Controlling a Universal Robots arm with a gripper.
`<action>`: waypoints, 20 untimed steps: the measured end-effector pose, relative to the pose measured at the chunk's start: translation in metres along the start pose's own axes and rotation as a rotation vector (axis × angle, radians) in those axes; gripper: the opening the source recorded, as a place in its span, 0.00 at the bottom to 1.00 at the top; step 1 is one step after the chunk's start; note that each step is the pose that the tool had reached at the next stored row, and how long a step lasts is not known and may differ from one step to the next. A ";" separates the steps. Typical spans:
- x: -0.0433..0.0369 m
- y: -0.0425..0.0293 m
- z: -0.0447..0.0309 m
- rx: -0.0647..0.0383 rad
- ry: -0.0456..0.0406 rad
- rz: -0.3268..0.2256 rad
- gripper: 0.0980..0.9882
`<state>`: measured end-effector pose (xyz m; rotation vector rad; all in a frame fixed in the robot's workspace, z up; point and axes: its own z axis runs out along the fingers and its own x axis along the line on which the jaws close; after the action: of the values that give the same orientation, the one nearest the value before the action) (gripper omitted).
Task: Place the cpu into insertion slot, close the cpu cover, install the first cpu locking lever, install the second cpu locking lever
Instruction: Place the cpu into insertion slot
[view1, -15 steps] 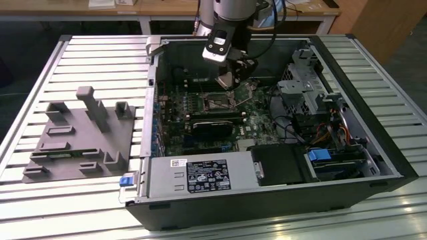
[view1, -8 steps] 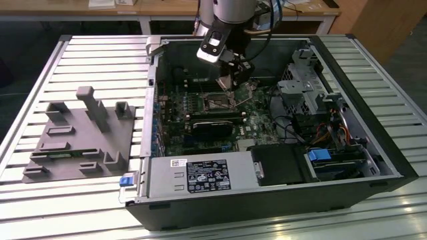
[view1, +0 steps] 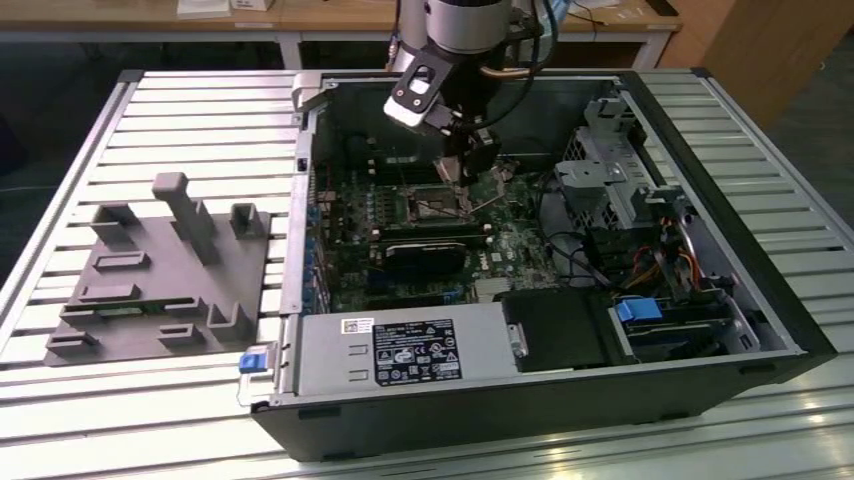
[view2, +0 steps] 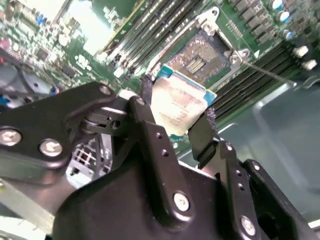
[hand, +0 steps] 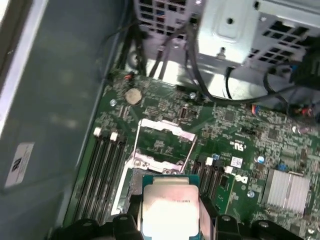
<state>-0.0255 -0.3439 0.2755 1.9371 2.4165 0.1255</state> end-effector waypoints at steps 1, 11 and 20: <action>0.0000 -0.0001 0.0008 0.000 -0.0016 0.018 0.49; 0.0016 -0.0042 0.0094 -0.003 -0.0126 0.141 0.49; 0.0022 -0.0081 0.0210 -0.004 -0.0196 0.220 0.49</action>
<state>-0.0321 -0.3428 0.2540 2.1852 2.1829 0.1175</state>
